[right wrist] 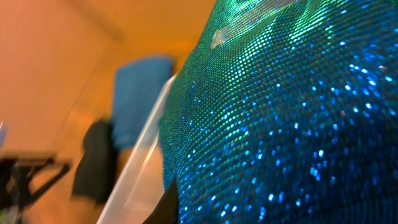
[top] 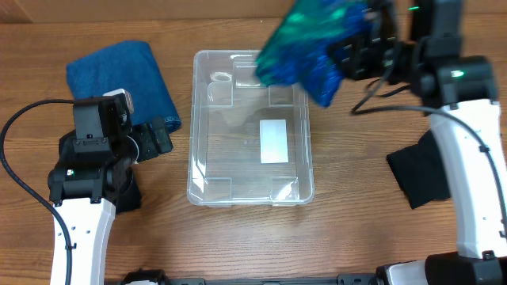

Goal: Pack container
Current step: 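Carry the sequined cloth into the container and release it, then move the right gripper to the black cloth on the right and grasp it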

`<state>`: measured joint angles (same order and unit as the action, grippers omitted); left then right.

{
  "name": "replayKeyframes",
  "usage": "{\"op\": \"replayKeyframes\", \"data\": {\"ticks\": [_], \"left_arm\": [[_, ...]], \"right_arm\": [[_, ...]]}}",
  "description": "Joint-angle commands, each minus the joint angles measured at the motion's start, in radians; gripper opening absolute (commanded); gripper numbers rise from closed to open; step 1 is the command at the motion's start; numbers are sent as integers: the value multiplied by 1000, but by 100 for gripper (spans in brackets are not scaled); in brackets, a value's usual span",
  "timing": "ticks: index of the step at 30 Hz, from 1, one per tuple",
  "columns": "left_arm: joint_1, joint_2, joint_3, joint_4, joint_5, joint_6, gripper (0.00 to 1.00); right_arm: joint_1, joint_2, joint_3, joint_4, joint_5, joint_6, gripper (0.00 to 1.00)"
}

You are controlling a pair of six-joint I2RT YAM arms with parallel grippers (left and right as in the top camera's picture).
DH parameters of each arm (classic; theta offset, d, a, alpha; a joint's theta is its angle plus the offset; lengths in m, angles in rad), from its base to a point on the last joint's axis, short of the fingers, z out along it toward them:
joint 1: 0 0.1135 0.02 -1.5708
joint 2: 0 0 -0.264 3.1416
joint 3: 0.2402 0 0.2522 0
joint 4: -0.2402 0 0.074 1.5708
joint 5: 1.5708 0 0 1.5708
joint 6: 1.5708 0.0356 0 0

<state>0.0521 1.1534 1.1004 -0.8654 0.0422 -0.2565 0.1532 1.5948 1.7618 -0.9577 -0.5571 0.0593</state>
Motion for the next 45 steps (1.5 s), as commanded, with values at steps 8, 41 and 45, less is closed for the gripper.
{"op": "replayKeyframes", "data": {"ticks": [8, 41, 45], "left_arm": [[0, 0, 26, 2, 13, -6, 100], [0, 0, 26, 3, 13, -6, 100], [0, 0, 26, 4, 10, -6, 100]], "right_arm": [[317, 252, 5, 36, 134, -93, 4], [-204, -221, 11, -247, 852, 335, 100], [-523, -212, -47, -365, 711, 314, 100]]}}
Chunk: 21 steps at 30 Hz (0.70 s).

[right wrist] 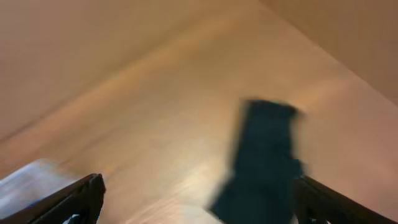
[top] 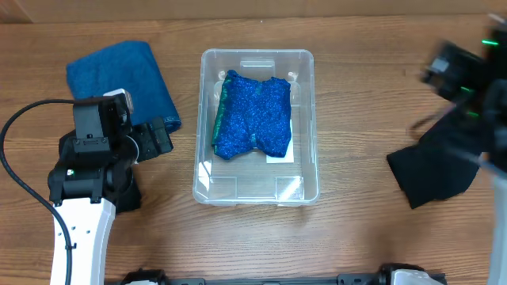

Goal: Pack container
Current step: 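Move the right gripper to the black cloth on the right and grasp it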

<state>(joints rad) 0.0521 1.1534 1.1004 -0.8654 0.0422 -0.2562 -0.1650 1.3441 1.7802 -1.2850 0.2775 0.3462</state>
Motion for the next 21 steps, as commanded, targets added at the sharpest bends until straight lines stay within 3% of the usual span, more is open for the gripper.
{"op": "replayKeyframes", "data": {"ticks": [1, 4, 9, 14, 21], "left_arm": [[0, 0, 26, 6, 10, -6, 100], [0, 2, 26, 8, 11, -6, 100], [0, 3, 26, 11, 11, -6, 100], [0, 3, 26, 13, 11, -6, 100], [0, 3, 26, 15, 10, -6, 100]], "right_arm": [[-279, 41, -107, -33, -167, 21, 100], [-487, 55, -290, 65, -330, 11, 100], [-641, 133, -586, 296, -470, -40, 100], [-647, 285, -727, 480, -558, -89, 100], [-616, 468, -731, 525, -570, -97, 100]]}}
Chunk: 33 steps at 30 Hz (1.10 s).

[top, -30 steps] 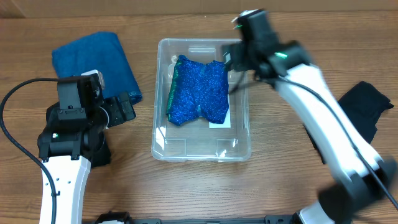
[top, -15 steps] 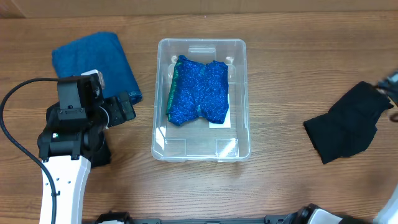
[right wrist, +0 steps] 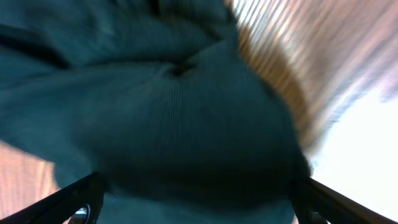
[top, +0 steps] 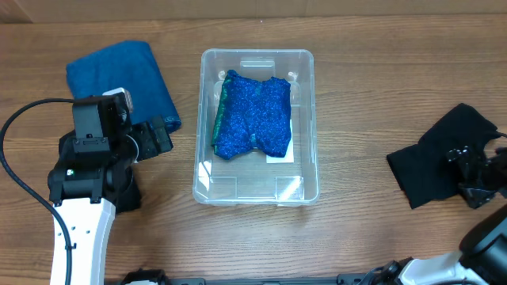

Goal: Pack container
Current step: 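Move the right gripper to the black cloth on the right and grasp it, then place the black cloth into the container beside the sequined cloth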

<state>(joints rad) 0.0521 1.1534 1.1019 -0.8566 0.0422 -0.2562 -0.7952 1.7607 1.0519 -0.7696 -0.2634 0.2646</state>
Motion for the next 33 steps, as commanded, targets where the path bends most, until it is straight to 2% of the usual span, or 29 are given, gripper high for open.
{"op": "replayKeyframes", "data": {"ticks": [1, 3, 4, 7, 8, 9, 11, 13, 14, 17, 21, 26, 30, 33], "left_arm": [[0, 3, 24, 7, 10, -6, 100], [0, 3, 24, 9, 10, -6, 100], [0, 3, 24, 9, 10, -6, 100], [0, 3, 24, 8, 10, -6, 100], [0, 3, 24, 8, 11, -6, 100], [0, 3, 24, 8, 10, -6, 100], [0, 3, 24, 8, 10, -6, 100], [0, 3, 24, 9, 10, -6, 100], [0, 3, 24, 8, 10, -6, 100], [0, 3, 24, 8, 10, -6, 100], [0, 3, 24, 8, 10, -6, 100], [0, 3, 24, 10, 10, -6, 100], [0, 3, 24, 23, 10, -6, 100], [0, 3, 24, 27, 10, -6, 100]], "right_arm": [[18, 64, -2, 10, -32, -16, 100], [27, 77, -3, 10, -58, -34, 98], [33, 80, -3, 10, -72, -34, 93], [51, 80, -3, 6, -79, -34, 59], [57, 80, -3, 2, -79, -34, 45], [63, 80, -3, 2, -83, -34, 36], [72, 80, -3, 2, -87, -34, 27], [82, 80, -3, 3, -87, -34, 9], [84, 80, -3, 5, -87, -34, 6], [88, 80, 3, 2, -120, -45, 4], [89, 57, 34, -29, -295, -108, 4], [113, -89, 104, -119, -388, -147, 4], [221, -301, 235, -200, -404, -158, 4], [351, -374, 335, -218, -404, -158, 4]]}}
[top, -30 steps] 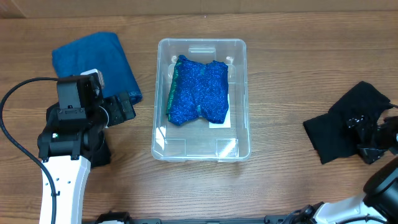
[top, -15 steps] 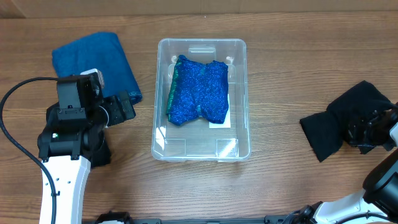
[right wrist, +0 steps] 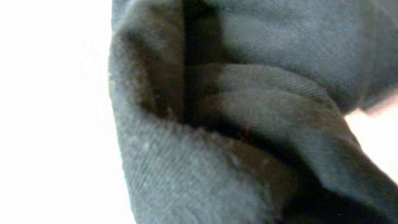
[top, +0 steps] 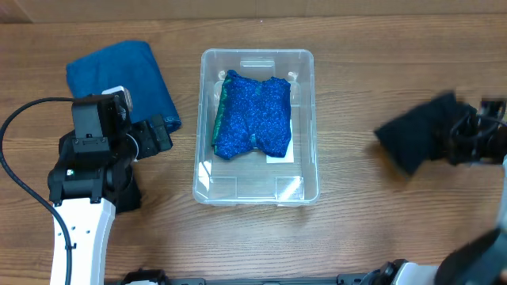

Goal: Pack container
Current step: 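Place the black cloth into the container beside the sequined cloth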

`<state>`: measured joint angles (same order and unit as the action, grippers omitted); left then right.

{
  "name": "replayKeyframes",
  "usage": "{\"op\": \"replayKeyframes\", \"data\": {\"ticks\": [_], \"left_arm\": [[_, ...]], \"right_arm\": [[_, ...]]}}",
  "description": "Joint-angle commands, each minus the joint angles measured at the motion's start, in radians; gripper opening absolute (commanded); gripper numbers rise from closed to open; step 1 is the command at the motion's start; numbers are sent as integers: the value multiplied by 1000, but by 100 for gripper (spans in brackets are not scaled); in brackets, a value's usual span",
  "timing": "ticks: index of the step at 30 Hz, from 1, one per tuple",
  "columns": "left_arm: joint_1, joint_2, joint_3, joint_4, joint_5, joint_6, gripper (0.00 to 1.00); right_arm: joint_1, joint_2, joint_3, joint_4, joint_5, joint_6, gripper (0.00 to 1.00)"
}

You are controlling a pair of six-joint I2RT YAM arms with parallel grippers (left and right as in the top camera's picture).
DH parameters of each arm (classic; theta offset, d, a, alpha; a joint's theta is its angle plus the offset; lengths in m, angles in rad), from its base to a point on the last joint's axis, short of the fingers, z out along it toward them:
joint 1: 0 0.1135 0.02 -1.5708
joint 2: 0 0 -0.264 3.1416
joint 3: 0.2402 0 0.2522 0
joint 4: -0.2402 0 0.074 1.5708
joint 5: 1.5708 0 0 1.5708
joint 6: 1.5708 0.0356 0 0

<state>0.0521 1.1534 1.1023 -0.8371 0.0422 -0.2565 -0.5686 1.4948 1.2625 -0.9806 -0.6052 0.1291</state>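
A clear plastic container (top: 257, 54) stands mid-table with a blue sequined cloth (top: 253, 115) lying inside it. At the right, a black cloth (top: 413, 142) hangs blurred and bunched, off the table, with my right gripper (top: 463, 138) shut on its right end. The right wrist view is filled with folds of the black cloth (right wrist: 249, 124), which hide the fingers. My left gripper (top: 162, 134) rests at the left, beside a folded blue towel (top: 119, 71); its jaws are not clear from above.
The left arm's base and black cable (top: 16, 150) occupy the near left. A white label (top: 281, 158) shows on the container floor under the sequined cloth. Bare wood table (top: 356, 206) lies between the container and the right arm.
The black cloth lay flat at the right edge with my right gripper down on it. Now it is bunched, lifted and shifted left toward the container, held by that gripper.
My right gripper held the blue sequined cloth over the container's far right corner. Then the cloth lay in the container and the gripper was away at the right. It came down onto the black cloth, and now holds it raised.
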Motion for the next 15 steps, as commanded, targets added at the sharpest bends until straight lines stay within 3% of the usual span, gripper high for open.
{"op": "replayKeyframes", "data": {"ticks": [1, 4, 10, 15], "left_arm": [[0, 3, 24, 8, 10, -6, 100], [0, 3, 24, 7, 10, -6, 100], [0, 3, 24, 5, 11, -6, 100], [0, 3, 24, 2, 11, -6, 100]], "right_arm": [[192, -120, 166, -12, -61, -23, 4], [386, -117, 258, -15, -27, -26, 4], [812, 1, 315, 41, 235, -73, 4], [935, 205, 315, 80, 249, -103, 4]]}}
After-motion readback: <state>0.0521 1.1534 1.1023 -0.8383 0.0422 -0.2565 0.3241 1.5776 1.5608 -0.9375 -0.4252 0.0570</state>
